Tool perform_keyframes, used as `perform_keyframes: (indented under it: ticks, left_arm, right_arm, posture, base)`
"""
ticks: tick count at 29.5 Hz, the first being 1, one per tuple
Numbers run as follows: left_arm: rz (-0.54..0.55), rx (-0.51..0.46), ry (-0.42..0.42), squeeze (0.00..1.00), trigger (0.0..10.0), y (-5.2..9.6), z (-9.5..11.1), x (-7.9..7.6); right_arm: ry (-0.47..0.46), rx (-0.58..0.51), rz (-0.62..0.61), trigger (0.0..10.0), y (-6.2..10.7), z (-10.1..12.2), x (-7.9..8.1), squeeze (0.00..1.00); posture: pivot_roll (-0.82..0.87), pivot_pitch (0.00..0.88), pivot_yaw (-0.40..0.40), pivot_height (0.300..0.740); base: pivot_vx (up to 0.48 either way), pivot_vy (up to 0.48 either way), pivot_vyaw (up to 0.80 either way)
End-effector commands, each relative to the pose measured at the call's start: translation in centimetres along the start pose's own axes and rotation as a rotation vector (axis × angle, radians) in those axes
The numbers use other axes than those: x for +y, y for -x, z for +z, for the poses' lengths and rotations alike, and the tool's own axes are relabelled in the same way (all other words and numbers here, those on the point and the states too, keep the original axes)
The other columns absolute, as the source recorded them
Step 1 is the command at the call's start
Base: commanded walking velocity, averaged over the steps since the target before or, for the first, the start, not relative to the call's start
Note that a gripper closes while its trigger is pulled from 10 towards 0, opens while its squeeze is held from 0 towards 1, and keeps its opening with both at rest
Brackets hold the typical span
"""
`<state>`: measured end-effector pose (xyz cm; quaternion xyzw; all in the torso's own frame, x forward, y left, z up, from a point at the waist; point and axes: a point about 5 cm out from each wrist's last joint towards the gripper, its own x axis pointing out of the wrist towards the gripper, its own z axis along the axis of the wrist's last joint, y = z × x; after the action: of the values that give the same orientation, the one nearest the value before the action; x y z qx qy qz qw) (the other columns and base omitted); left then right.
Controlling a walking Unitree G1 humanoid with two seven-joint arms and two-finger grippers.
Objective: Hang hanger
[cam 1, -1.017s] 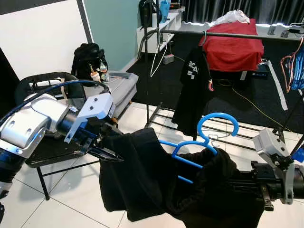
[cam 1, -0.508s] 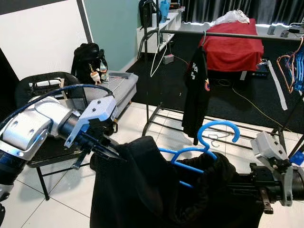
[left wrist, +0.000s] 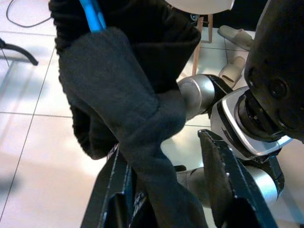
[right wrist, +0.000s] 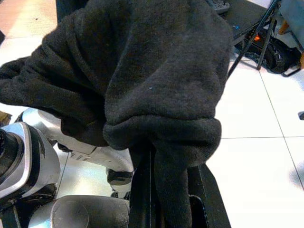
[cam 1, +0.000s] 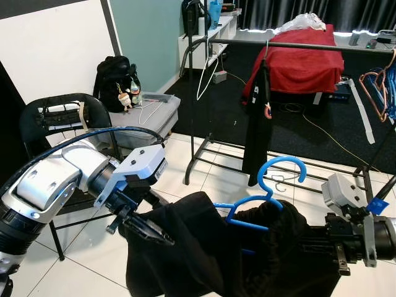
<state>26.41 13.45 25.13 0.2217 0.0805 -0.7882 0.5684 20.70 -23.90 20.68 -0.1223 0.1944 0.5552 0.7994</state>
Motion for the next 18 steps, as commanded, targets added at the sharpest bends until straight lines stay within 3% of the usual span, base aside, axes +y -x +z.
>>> perform_keyframes:
  ticks: [1,2,3,4,5,14,15,16,17,18]
  left_arm:
    - [-0.012,-0.035,-0.046,1.0,10.0,-0.7,0.7,-0.1]
    - [-0.012,-0.035,-0.046,1.0,10.0,-0.7,0.7,-0.1]
    - [0.001,-0.034,-0.064,0.69,10.0,-0.7,0.9,-0.1]
    - [0.001,-0.034,-0.064,0.69,10.0,-0.7,0.9,-0.1]
    - [-0.012,-0.027,-0.064,0.0,10.0,-1.0,0.9,-0.3]
    - [-0.053,0.019,-0.018,0.0,10.0,-2.6,0.3,-0.7]
    - [-0.053,0.029,-0.016,0.0,8.9,-2.7,0.2,-0.7]
    - [-0.053,0.029,-0.016,0.0,8.9,-2.7,0.2,-0.7]
    - [-0.058,0.044,-0.005,0.0,0.0,-2.9,-0.1,-0.7]
    - [-0.058,0.057,0.001,0.0,0.0,-3.0,-0.3,-0.8]
  right_arm:
    - [0.048,-0.026,0.028,10.0,-0.3,0.8,0.3,0.0]
    - [0.048,-0.026,0.028,10.0,-0.3,0.8,0.3,0.0]
    - [0.048,-0.025,0.028,10.0,-0.3,0.8,0.3,0.0]
    - [0.048,-0.025,0.028,10.0,-0.3,0.8,0.3,0.0]
    - [0.049,-0.026,0.029,10.0,-0.3,0.8,0.3,0.0]
    - [0.054,-0.026,0.029,10.0,-0.4,0.8,0.2,0.0]
    - [0.054,-0.027,0.028,10.0,-0.4,0.8,0.2,0.0]
    - [0.054,-0.027,0.028,10.0,-0.4,0.8,0.2,0.0]
    - [0.055,-0.028,0.026,10.0,-0.4,0.8,0.2,0.0]
    - [0.056,-0.028,0.023,10.0,-0.4,0.9,0.2,0.0]
  posture:
    - [-0.17,0.0,0.051,0.74]
    - [-0.17,0.0,0.051,0.74]
    - [-0.17,0.0,0.051,0.74]
    - [-0.17,0.0,0.051,0.74]
    - [-0.18,0.0,0.052,0.74]
    - [-0.17,0.0,0.051,0.74]
    - [-0.17,0.0,0.051,0.74]
    - [-0.17,0.0,0.051,0.74]
    - [-0.18,0.0,0.053,0.74]
    - [-0.18,0.0,0.053,0.74]
  base:
    - [0.0,0.0,0.0]
    - [0.0,0.0,0.0]
    - [0.0,0.0,0.0]
    - [0.0,0.0,0.0]
    - [0.0,0.0,0.0]
    - [0.0,0.0,0.0]
    - [0.0,0.0,0.0]
    - [0.0,0.0,0.0]
    - [0.0,0.0,0.0]
    - [0.0,0.0,0.0]
